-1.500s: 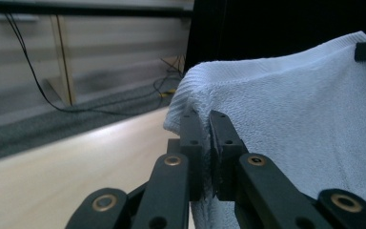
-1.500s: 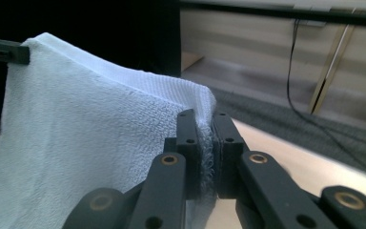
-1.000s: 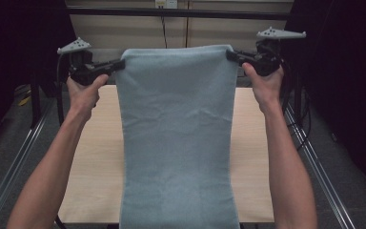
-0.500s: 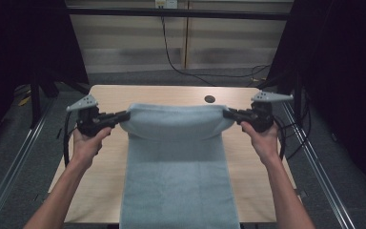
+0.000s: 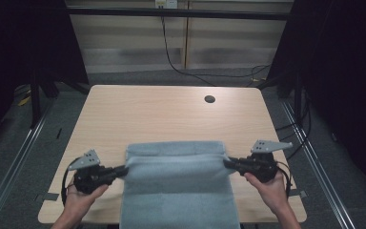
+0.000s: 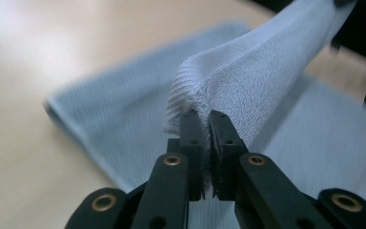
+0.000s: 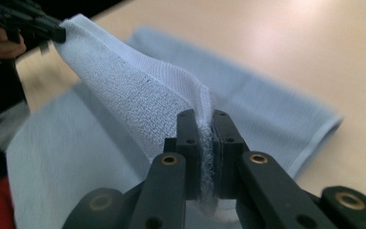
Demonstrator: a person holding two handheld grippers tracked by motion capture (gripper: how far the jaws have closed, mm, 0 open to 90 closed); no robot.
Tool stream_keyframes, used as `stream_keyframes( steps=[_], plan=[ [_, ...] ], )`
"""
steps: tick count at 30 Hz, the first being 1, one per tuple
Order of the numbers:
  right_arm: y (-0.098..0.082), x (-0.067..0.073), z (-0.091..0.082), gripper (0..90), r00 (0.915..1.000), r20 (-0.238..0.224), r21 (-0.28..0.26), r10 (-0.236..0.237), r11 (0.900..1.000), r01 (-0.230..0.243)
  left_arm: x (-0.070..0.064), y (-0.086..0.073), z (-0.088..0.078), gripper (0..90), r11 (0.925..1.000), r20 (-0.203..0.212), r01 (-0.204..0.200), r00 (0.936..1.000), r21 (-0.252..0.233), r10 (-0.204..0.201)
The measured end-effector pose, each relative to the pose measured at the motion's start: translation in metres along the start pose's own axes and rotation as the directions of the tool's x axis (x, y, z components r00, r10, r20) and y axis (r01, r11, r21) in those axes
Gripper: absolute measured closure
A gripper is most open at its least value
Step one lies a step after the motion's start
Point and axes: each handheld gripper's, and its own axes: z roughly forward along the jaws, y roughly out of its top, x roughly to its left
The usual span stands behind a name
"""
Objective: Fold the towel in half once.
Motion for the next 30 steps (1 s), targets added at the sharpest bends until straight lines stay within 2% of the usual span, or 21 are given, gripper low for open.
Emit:
stream_keyframes(
  steps=[2, 3, 5, 6, 7, 8, 9, 11, 12, 13, 14, 18, 19, 22, 24, 25, 26, 30],
  plan=[
    [-0.014, 0.003, 0.007, 84.4, 0.9999, 0.009, 0.056, -0.004, 0.998, 0.003, 0.000, -0.010, 0.001, 85.6, 0.9997, 0.017, 0.023, 0.9996, 0.004, -0.023],
    [-0.022, 0.003, 0.011, 84.4, 0.9999, 0.000, 0.060, 0.013, 0.998, -0.013, 0.000, -0.014, 0.002, 85.6, 0.9996, 0.018, 0.025, 0.9995, 0.012, -0.025],
    [-0.035, 0.003, 0.017, 84.4, 0.9993, -0.008, 0.075, 0.037, 0.997, -0.036, 0.002, -0.022, 0.006, 85.6, 0.9977, 0.026, 0.061, 0.9977, 0.030, -0.062],
    [-0.040, 0.003, 0.021, 84.4, 0.9984, -0.018, 0.085, 0.054, 0.995, -0.053, 0.002, -0.026, 0.010, 85.6, 0.9974, 0.015, 0.056, 0.9983, 0.045, -0.057],
    [-0.045, 0.003, 0.026, 84.4, 0.9977, -0.025, 0.103, 0.062, 0.993, -0.060, 0.003, -0.028, 0.015, 85.6, 0.9959, 0.023, 0.053, 0.9982, 0.074, -0.055],
    [-0.051, 0.005, 0.032, 84.4, 0.9977, -0.020, 0.138, 0.064, 0.989, -0.061, 0.002, -0.029, 0.021, 85.5, 0.9938, 0.014, 0.045, 0.9988, 0.101, -0.046],
    [-0.057, 0.007, 0.038, 84.4, 0.9993, 0.006, 0.180, 0.036, 0.983, -0.037, 0.002, -0.029, 0.024, 85.4, 0.9929, 0.015, 0.038, 0.9991, 0.113, -0.040],
    [-0.064, 0.008, 0.044, 84.3, 0.9984, -0.002, 0.206, 0.057, 0.977, -0.056, 0.004, -0.030, 0.030, 85.2, 0.9893, 0.001, 0.033, 0.9994, 0.142, -0.033],
    [-0.066, 0.010, 0.045, 84.4, 0.9988, 0.026, 0.230, 0.042, 0.972, -0.047, 0.005, -0.030, 0.032, 85.1, 0.9877, -0.015, 0.029, 0.9995, 0.154, -0.027],
    [-0.067, 0.009, 0.046, 84.4, 0.9991, 0.034, 0.241, 0.025, 0.970, -0.033, 0.007, -0.031, 0.034, 84.7, 0.9874, -0.019, 0.027, 0.9995, 0.156, -0.024],
    [-0.067, 0.007, 0.047, 84.5, 0.9987, 0.033, 0.235, 0.038, 0.971, -0.045, 0.009, -0.032, 0.036, 84.7, 0.9874, -0.017, 0.027, 0.9995, 0.156, -0.025],
    [-0.060, 0.000, 0.056, 84.7, 0.9956, 0.087, 0.228, 0.037, 0.972, -0.056, 0.017, -0.024, 0.045, 85.2, 0.9878, -0.070, 0.004, 0.9975, 0.156, 0.007],
    [-0.057, -0.003, 0.060, 84.8, 0.9947, 0.099, 0.222, 0.027, 0.974, -0.048, 0.024, -0.021, 0.049, 85.2, 0.9889, -0.076, 0.020, 0.9971, 0.147, -0.009],
    [-0.047, -0.013, 0.070, 84.8, 0.9917, 0.121, 0.219, 0.044, 0.973, -0.070, 0.045, -0.010, 0.061, 85.3, 0.9895, -0.091, 0.052, 0.9950, 0.135, -0.040],
    [-0.040, -0.020, 0.078, 84.8, 0.9889, 0.145, 0.221, 0.032, 0.973, -0.064, 0.057, -0.001, 0.070, 85.4, 0.9899, -0.121, 0.058, 0.9918, 0.129, -0.042],
    [-0.035, -0.024, 0.083, 84.8, 0.9874, 0.156, 0.224, 0.025, 0.973, -0.060, 0.062, 0.002, 0.074, 85.4, 0.9900, -0.122, 0.070, 0.9910, 0.122, -0.055],
    [-0.032, -0.028, 0.087, 84.8, 0.9857, 0.166, 0.225, 0.026, 0.972, -0.064, 0.066, 0.005, 0.077, 85.4, 0.9900, -0.126, 0.067, 0.9907, 0.124, -0.051],
    [-0.023, -0.044, 0.097, 84.8, 0.9814, 0.184, 0.204, 0.056, 0.974, -0.094, 0.083, 0.015, 0.088, 85.4, 0.9898, -0.138, 0.074, 0.9888, 0.122, -0.057]
  ],
)
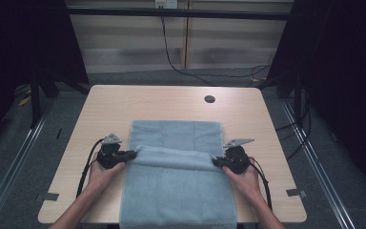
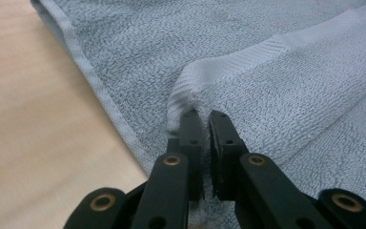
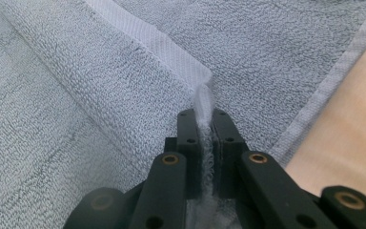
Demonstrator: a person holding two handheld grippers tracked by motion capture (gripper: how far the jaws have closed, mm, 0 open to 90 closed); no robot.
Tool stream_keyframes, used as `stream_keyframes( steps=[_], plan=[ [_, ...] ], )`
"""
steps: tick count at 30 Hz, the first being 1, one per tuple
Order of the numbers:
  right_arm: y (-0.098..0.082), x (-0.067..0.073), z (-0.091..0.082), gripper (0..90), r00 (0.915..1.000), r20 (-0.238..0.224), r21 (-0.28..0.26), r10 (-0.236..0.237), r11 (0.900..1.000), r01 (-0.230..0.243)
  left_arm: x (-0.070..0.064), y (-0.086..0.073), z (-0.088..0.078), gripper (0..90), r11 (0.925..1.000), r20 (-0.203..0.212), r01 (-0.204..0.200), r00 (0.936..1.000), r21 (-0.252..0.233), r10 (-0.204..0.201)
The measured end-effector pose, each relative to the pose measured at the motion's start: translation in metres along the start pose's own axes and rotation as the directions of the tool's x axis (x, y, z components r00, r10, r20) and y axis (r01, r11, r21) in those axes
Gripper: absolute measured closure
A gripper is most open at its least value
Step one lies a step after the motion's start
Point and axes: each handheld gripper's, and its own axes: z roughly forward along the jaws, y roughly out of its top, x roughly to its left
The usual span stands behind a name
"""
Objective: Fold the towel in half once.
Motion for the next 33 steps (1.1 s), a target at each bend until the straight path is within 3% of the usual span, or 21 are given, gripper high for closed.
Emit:
stream_keyframes(
  steps=[3, 10, 18, 22, 27, 31, 33],
  plan=[
    [0.009, -0.006, 0.007, 84.8, 0.9999, 0.012, -0.003, 0.009, 1.000, -0.009, 0.011, 0.010, 0.011, 85.4, 0.9993, -0.025, 0.028, 0.9993, -0.025, -0.028],
    [0.031, -0.022, 0.023, 84.8, 0.9988, 0.037, 0.008, 0.034, 0.999, -0.034, 0.032, 0.034, 0.034, 85.5, 0.9986, -0.068, 0.039, 0.9968, -0.034, -0.042],
    [0.050, -0.046, 0.038, 84.8, 0.9969, 0.039, -0.013, 0.069, 0.998, -0.068, 0.046, 0.043, 0.043, 85.4, 0.9968, -0.064, 0.062, 0.9958, -0.051, -0.065],
    [0.055, -0.051, 0.042, 84.8, 0.9956, 0.045, -0.019, 0.083, 0.996, -0.082, 0.051, 0.048, 0.047, 85.4, 0.9980, -0.061, 0.048, 0.9969, -0.040, -0.050],
    [0.059, -0.053, 0.044, 84.7, 0.9946, 0.051, -0.013, 0.090, 0.996, -0.089, 0.058, 0.055, 0.050, 85.3, 0.9940, -0.035, 0.106, 0.9937, -0.028, -0.107],
    [0.059, -0.058, 0.039, 84.6, 0.9924, -0.018, -0.033, 0.122, 0.992, -0.122, 0.055, 0.061, 0.041, 85.5, 0.9961, -0.030, 0.087, 0.9957, -0.014, -0.087],
    [0.060, -0.061, 0.033, 84.7, 0.9909, -0.041, -0.052, 0.128, 0.990, -0.130, 0.053, 0.065, 0.032, 85.4, 0.9956, -0.016, 0.083, 0.9963, -0.044, -0.084]
  ],
)
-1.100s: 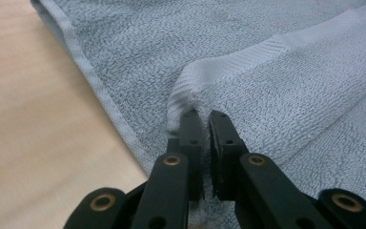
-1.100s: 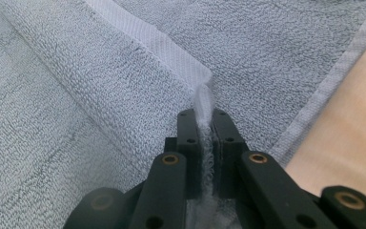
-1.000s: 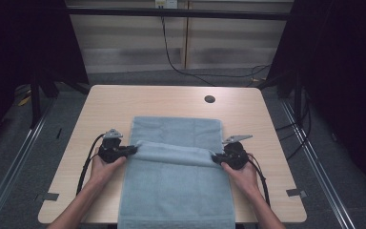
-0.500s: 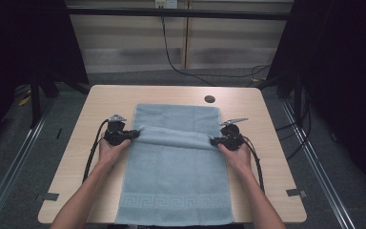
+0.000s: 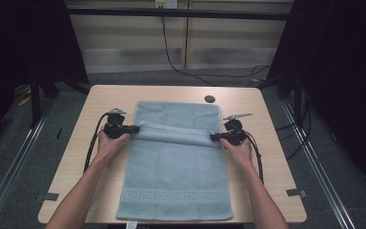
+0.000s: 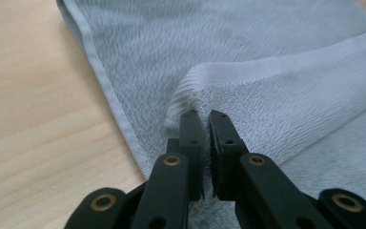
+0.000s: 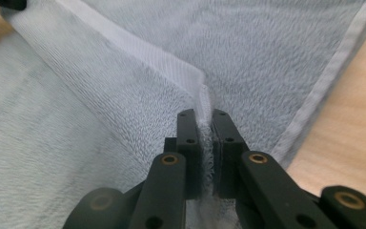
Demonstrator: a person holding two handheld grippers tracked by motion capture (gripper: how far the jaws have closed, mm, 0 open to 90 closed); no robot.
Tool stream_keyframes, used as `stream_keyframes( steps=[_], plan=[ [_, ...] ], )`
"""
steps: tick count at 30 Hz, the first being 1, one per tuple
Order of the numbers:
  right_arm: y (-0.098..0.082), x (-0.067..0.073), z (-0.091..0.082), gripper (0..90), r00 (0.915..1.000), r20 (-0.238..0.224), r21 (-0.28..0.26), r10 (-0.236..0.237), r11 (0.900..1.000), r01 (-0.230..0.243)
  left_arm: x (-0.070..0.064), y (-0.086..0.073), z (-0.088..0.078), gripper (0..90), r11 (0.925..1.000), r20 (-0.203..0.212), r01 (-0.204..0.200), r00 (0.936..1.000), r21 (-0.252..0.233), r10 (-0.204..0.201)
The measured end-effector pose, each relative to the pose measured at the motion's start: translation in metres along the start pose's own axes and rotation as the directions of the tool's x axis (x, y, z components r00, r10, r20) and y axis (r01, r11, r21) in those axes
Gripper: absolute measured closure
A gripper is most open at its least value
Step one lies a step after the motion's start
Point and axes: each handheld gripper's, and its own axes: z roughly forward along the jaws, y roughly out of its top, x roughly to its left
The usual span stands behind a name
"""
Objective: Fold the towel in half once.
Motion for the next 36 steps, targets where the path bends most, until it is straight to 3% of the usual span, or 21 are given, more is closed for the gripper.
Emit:
stream_keyframes(
  steps=[5, 11, 15, 20, 26, 28, 31, 34, 36],
  plan=[
    [0.014, 0.001, -0.022, 84.5, 0.9991, -0.040, -0.082, -0.014, 0.997, 0.011, -0.011, 0.015, -0.027, 85.5, 0.9952, 0.039, -0.032, 0.9986, -0.093, 0.036],
    [0.031, 0.005, -0.048, 84.5, 0.9972, -0.069, -0.180, -0.030, 0.983, 0.018, -0.032, 0.031, -0.057, 85.5, 0.9787, 0.057, -0.091, 0.9931, -0.184, 0.103],
    [0.043, 0.007, -0.067, 84.5, 0.9969, -0.067, -0.240, -0.043, 0.970, 0.025, -0.039, 0.041, -0.075, 85.4, 0.9660, 0.061, -0.109, 0.9901, -0.234, 0.126],
    [0.051, 0.011, -0.093, 84.4, 0.9933, -0.088, -0.321, -0.075, 0.946, 0.043, -0.049, 0.045, -0.098, 85.5, 0.9476, 0.084, -0.123, 0.9845, -0.295, 0.154],
    [0.044, 0.023, -0.113, 84.4, 0.9888, -0.089, -0.343, -0.120, 0.936, 0.082, -0.064, 0.032, -0.117, 85.5, 0.9331, 0.113, -0.145, 0.9750, -0.329, 0.191],
    [0.038, 0.029, -0.118, 84.4, 0.9874, -0.089, -0.341, -0.131, 0.935, 0.093, -0.068, 0.024, -0.122, 85.5, 0.9314, 0.141, -0.122, 0.9737, -0.343, 0.179],
    [0.028, 0.039, -0.127, 84.4, 0.9839, -0.093, -0.336, -0.153, 0.935, 0.114, -0.072, 0.012, -0.129, 85.5, 0.9307, 0.149, -0.128, 0.9709, -0.343, 0.188],
    [0.015, 0.047, -0.133, 84.3, 0.9791, -0.106, -0.327, -0.173, 0.936, 0.130, -0.074, -0.006, -0.133, 85.4, 0.9399, 0.151, -0.129, 0.9713, -0.316, 0.184],
    [0.005, 0.051, -0.133, 84.3, 0.9766, -0.113, -0.313, -0.183, 0.939, 0.140, -0.077, -0.017, -0.136, 85.5, 0.9415, 0.158, -0.138, 0.9684, -0.308, 0.193]
  ],
)
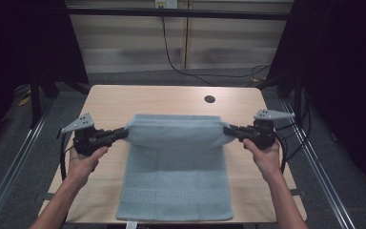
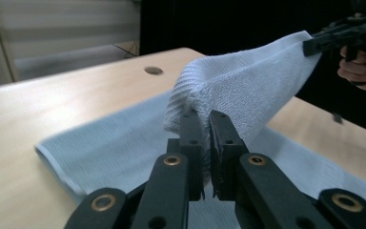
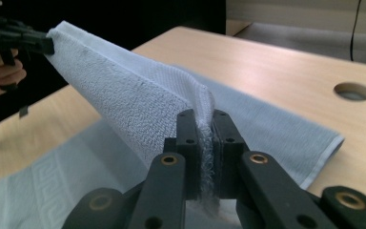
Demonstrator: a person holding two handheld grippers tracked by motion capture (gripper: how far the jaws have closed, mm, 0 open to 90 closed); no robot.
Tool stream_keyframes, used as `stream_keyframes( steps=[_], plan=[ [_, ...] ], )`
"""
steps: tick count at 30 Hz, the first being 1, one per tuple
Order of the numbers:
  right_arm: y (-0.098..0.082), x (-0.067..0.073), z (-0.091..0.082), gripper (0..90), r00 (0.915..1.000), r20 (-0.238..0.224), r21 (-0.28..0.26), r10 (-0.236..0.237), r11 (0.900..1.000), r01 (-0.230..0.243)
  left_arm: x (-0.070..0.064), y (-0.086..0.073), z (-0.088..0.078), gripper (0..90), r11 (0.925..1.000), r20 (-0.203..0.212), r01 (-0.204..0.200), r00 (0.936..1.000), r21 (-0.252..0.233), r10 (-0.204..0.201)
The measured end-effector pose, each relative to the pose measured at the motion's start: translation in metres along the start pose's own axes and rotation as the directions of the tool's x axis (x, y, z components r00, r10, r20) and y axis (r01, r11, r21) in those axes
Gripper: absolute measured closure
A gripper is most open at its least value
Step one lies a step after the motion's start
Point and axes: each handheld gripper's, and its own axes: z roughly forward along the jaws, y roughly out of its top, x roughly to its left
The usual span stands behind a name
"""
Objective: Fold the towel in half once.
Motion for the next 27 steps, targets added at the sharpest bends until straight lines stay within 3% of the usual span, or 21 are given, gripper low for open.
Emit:
stream_keyframes(
  steps=[3, 7, 9, 11, 14, 16, 18, 19, 22, 24, 27],
  plan=[
    [-0.014, 0.012, -0.004, 84.3, 0.9998, -0.016, 0.023, -0.011, 1.000, 0.011, -0.008, -0.010, -0.010, 85.5, 1.0000, 0.017, -0.002, 0.9999, -0.001, 0.002],
    [-0.021, 0.024, -0.014, 84.2, 0.9991, -0.036, 0.005, -0.021, 1.000, 0.021, -0.018, -0.011, -0.021, 85.5, 0.9999, 0.025, -0.015, 0.9996, -0.008, 0.015],
    [-0.025, 0.031, -0.019, 84.0, 0.9988, -0.025, 0.014, -0.042, 0.999, 0.042, -0.025, -0.022, -0.021, 85.4, 0.9995, 0.019, -0.025, 0.9995, 0.020, 0.025],
    [-0.037, 0.034, -0.019, 84.1, 0.9986, -0.046, 0.024, -0.027, 0.999, 0.028, -0.029, -0.035, -0.022, 85.4, 0.9986, 0.031, -0.024, 0.9993, 0.048, 0.023],
    [-0.061, 0.040, -0.015, 83.5, 0.9982, -0.059, 0.085, -0.006, 0.996, 0.011, -0.032, -0.061, -0.024, 85.4, 0.9963, 0.056, 0.009, 0.9983, 0.085, -0.013],
    [-0.084, 0.045, -0.011, 81.2, 0.9978, -0.066, 0.149, 0.010, 0.989, 0.000, -0.033, -0.076, -0.022, 85.1, 0.9933, 0.051, 0.016, 0.9984, 0.114, -0.022],
    [-0.100, 0.048, -0.008, 81.7, 0.9977, -0.065, 0.188, 0.019, 0.982, -0.006, -0.034, -0.093, -0.019, 84.9, 0.9847, 0.064, 0.026, 0.9973, 0.173, -0.037],
    [-0.109, 0.050, -0.007, 81.5, 0.9976, -0.065, 0.211, 0.023, 0.977, -0.008, -0.036, -0.097, -0.019, 84.8, 0.9802, 0.068, 0.014, 0.9973, 0.198, -0.028],
    [-0.122, 0.057, -0.008, 80.9, 0.9972, -0.069, 0.250, 0.027, 0.968, -0.008, -0.043, -0.104, -0.024, 84.2, 0.9761, 0.088, 0.006, 0.9958, 0.217, -0.026],
    [-0.128, 0.062, -0.011, 76.6, 0.9969, -0.076, 0.259, 0.023, 0.966, -0.003, -0.047, -0.109, -0.027, 81.9, 0.9753, 0.094, 0.009, 0.9951, 0.221, -0.030],
    [-0.137, 0.067, -0.017, 62.3, 0.9964, -0.077, 0.268, 0.036, 0.963, -0.014, -0.053, -0.113, -0.032, 76.7, 0.9734, 0.146, 0.006, 0.9885, 0.229, -0.040]
  ],
)
